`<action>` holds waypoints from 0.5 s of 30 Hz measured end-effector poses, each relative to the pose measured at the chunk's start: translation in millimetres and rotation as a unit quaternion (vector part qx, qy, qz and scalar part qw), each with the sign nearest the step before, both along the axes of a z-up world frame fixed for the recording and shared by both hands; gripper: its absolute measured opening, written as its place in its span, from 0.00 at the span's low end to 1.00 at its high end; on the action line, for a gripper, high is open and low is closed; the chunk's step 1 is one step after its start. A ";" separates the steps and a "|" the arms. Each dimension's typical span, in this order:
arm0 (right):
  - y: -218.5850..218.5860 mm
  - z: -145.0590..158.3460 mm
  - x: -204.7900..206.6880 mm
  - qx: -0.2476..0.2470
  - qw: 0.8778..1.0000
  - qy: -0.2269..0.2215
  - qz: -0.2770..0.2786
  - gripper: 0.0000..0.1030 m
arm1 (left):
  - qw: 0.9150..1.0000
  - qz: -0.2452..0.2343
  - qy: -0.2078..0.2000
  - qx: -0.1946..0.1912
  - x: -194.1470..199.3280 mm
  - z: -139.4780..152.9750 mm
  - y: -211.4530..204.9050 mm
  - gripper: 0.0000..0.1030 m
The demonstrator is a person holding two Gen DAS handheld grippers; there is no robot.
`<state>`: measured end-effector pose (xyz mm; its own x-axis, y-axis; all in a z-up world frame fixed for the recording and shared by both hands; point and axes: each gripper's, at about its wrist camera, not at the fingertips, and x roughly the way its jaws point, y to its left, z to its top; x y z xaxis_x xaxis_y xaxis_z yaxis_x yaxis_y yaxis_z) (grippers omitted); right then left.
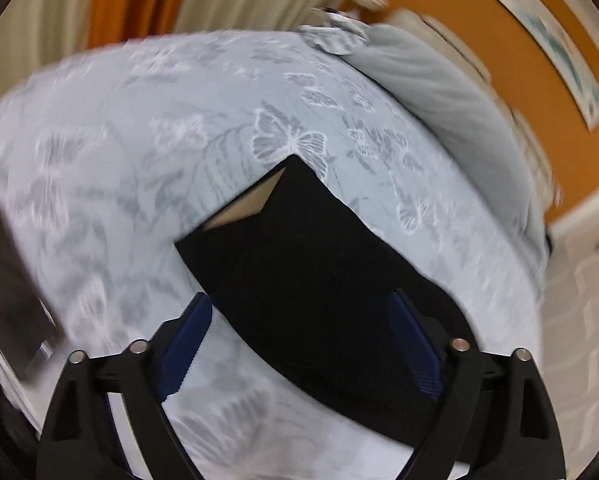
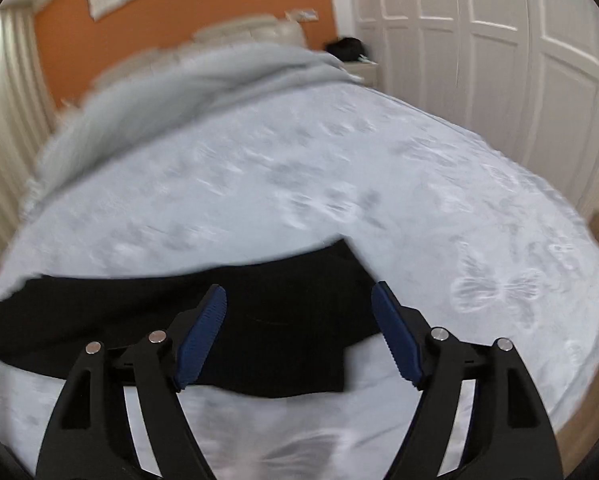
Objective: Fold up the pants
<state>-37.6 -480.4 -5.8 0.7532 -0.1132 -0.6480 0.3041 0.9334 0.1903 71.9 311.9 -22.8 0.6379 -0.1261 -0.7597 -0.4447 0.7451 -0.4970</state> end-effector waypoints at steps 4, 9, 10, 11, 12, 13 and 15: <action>18.9 4.4 -1.9 0.081 0.996 -0.028 0.021 0.72 | 0.992 0.001 0.034 -0.119 10.3 -37.2 -14.5 0.84; 32.0 -16.0 15.7 0.152 0.988 -0.027 0.009 0.72 | 0.984 -0.018 0.025 -0.177 26.8 -60.1 -26.0 0.36; 31.7 -23.7 24.4 0.164 0.986 -0.016 0.006 0.72 | 0.983 -0.025 0.017 -0.184 29.8 -59.5 -26.6 0.21; 29.7 -31.2 32.9 0.174 0.985 -0.004 -0.001 0.72 | 0.983 -0.027 0.010 -0.182 31.2 -58.2 -26.3 0.13; 26.3 -38.3 38.5 0.184 0.983 0.003 -0.007 0.72 | 0.984 -0.026 0.004 -0.178 32.7 -57.2 -25.4 0.00; 23.4 -44.9 43.9 0.197 0.980 0.006 -0.010 0.70 | 0.984 -0.024 -0.004 -0.175 34.2 -56.2 -22.5 0.00; 20.5 -58.7 60.7 0.242 0.970 0.014 -0.013 0.64 | 0.983 -0.027 -0.017 -0.183 35.9 -53.2 -18.8 0.00</action>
<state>23.1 -459.9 -64.5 0.7350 0.1905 -0.6508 0.3381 0.7289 0.5953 107.8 293.1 -76.0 0.6470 -0.4207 -0.6359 -0.3882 0.5361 -0.7496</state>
